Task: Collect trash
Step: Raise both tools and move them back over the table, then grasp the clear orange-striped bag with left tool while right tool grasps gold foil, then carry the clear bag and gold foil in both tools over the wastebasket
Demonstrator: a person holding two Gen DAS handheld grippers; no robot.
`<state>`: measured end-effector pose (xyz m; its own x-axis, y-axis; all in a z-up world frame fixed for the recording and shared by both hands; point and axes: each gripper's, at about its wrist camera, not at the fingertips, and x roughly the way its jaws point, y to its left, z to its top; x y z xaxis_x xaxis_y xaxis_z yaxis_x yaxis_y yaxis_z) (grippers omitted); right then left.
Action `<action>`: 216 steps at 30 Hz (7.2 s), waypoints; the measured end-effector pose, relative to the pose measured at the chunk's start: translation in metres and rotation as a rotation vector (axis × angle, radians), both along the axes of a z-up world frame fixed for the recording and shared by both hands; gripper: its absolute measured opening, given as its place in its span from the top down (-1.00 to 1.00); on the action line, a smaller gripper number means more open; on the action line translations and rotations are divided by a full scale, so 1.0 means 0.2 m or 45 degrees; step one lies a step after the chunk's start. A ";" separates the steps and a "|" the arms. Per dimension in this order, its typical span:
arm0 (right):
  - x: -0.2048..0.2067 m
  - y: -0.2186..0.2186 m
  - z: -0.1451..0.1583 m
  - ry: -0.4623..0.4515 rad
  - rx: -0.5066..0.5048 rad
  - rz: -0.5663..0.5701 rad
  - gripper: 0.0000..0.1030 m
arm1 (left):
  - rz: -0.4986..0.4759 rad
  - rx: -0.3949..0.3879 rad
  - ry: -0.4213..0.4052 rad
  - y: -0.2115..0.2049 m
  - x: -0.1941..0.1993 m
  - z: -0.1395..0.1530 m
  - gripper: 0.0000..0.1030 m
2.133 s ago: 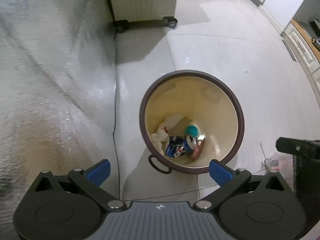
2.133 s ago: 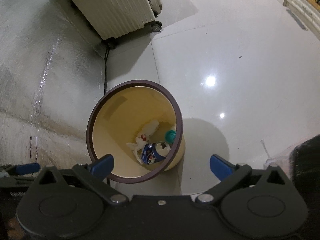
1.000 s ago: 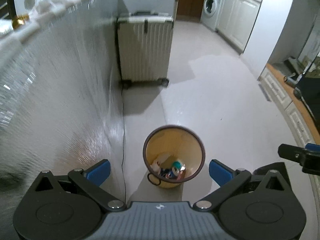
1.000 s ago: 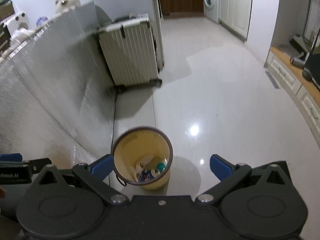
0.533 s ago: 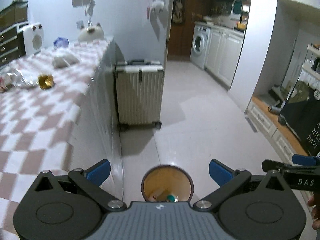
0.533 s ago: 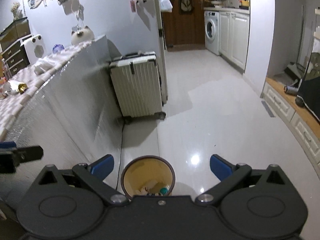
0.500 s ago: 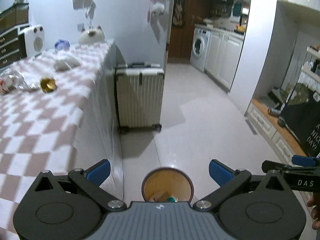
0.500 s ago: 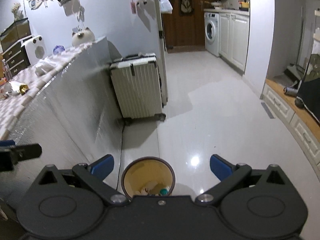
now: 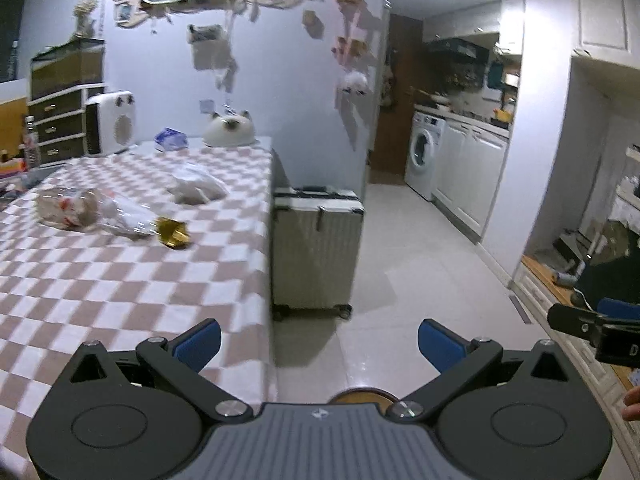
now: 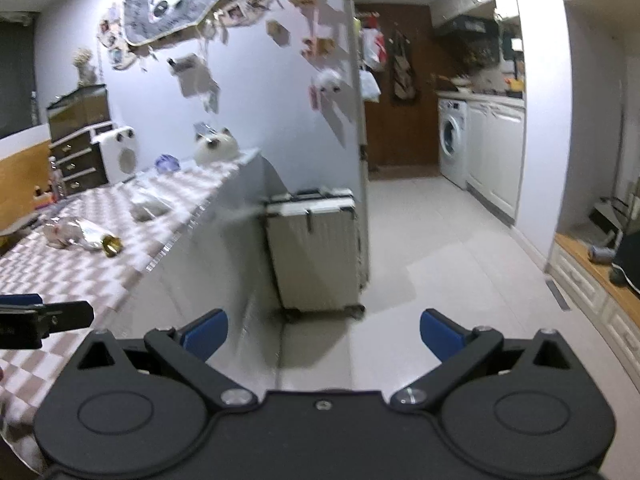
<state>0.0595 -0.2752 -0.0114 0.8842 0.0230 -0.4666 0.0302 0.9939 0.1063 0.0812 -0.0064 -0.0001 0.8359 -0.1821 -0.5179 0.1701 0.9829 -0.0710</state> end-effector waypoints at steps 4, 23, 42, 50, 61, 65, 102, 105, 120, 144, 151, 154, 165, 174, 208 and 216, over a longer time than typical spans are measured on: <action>0.05 0.08 0.04 -0.029 0.023 0.062 -1.00 | 0.036 -0.006 -0.033 0.14 0.04 0.04 -1.00; 0.43 0.59 0.02 -0.016 0.116 0.268 -1.00 | 0.182 0.027 -0.239 0.87 0.57 0.19 -1.00; 0.85 0.92 0.01 0.026 0.105 0.370 -1.00 | 0.205 -0.112 -0.045 1.13 1.38 -0.12 -0.80; 1.09 1.13 -0.01 0.071 0.057 0.476 -0.99 | 0.212 -0.352 -0.047 1.29 1.41 -0.24 -0.55; 1.53 1.50 -0.19 0.179 -0.007 0.622 -0.45 | 0.093 -0.608 -0.004 1.36 1.39 -0.26 -0.39; 1.63 1.54 -0.25 0.226 -0.008 0.627 -0.32 | 0.033 -0.664 0.057 1.35 1.37 -0.27 -0.31; 1.33 1.54 -0.21 0.311 -0.061 0.929 0.16 | 0.026 -0.529 0.154 1.21 1.44 -0.34 0.59; 1.33 1.54 -0.23 0.312 -0.060 0.915 0.18 | 0.029 -0.526 0.152 1.20 1.42 -0.34 0.60; 1.16 1.42 -0.22 0.276 0.007 0.740 0.21 | 0.127 -0.516 0.131 1.10 1.09 -0.31 0.65; 0.79 1.07 0.02 0.070 0.021 0.549 0.21 | 0.215 -0.210 -0.119 0.83 0.36 -0.03 0.66; 0.66 0.91 0.05 0.021 0.025 0.486 0.21 | 0.158 -0.185 -0.157 0.65 0.28 0.02 0.66; 0.62 0.82 0.05 0.010 0.027 0.453 0.21 | 0.112 -0.177 -0.151 0.54 0.27 0.03 0.66; 0.49 0.43 0.02 -0.004 0.027 0.282 0.21 | -0.060 -0.156 -0.112 0.11 0.29 -0.02 0.66; 0.42 0.12 -0.07 0.027 0.056 0.168 0.21 | -0.156 -0.123 -0.040 -0.19 0.32 -0.14 0.66; 0.59 -0.36 -1.25 0.612 0.235 -0.067 0.21 | -0.192 -0.039 0.660 -0.64 0.82 -1.50 0.66; 0.68 -0.40 -1.52 0.712 0.279 -0.131 0.21 | -0.180 -0.063 0.830 -0.71 0.97 -1.92 0.66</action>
<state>0.1952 -0.3547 -0.3147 0.5095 0.0984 -0.8548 0.2355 0.9396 0.2485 0.2754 -0.1487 -0.3848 0.3208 -0.3037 -0.8971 0.2042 0.9471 -0.2476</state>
